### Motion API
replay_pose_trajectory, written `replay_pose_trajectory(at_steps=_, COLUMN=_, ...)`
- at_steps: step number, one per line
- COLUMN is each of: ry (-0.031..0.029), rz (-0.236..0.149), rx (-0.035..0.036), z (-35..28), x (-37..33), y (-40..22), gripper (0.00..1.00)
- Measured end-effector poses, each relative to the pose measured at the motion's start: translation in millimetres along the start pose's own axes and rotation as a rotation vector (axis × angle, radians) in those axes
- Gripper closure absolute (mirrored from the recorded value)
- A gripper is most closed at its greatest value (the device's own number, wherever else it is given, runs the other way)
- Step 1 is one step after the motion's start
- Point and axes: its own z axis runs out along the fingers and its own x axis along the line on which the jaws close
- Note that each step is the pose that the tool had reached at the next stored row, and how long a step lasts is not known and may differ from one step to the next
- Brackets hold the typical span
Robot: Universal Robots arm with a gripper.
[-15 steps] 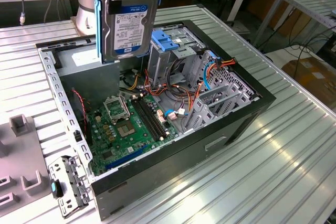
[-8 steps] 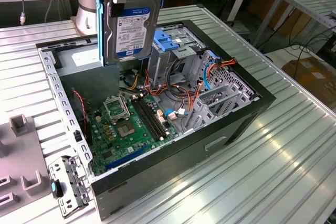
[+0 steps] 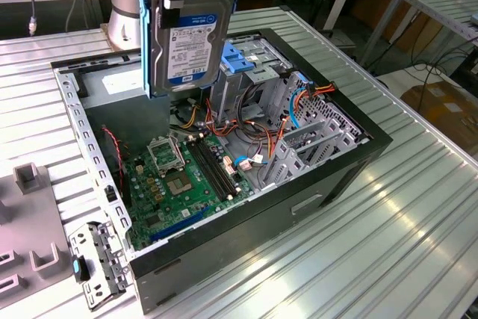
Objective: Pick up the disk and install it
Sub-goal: 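Insert the disk into the insertion slot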
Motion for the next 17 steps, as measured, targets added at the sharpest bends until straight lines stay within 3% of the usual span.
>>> replay_pose_trajectory(at_steps=17, ry=0.0000, rz=0.000, rx=0.0000, z=-0.4, x=21.7, y=-1.0, gripper=0.63)
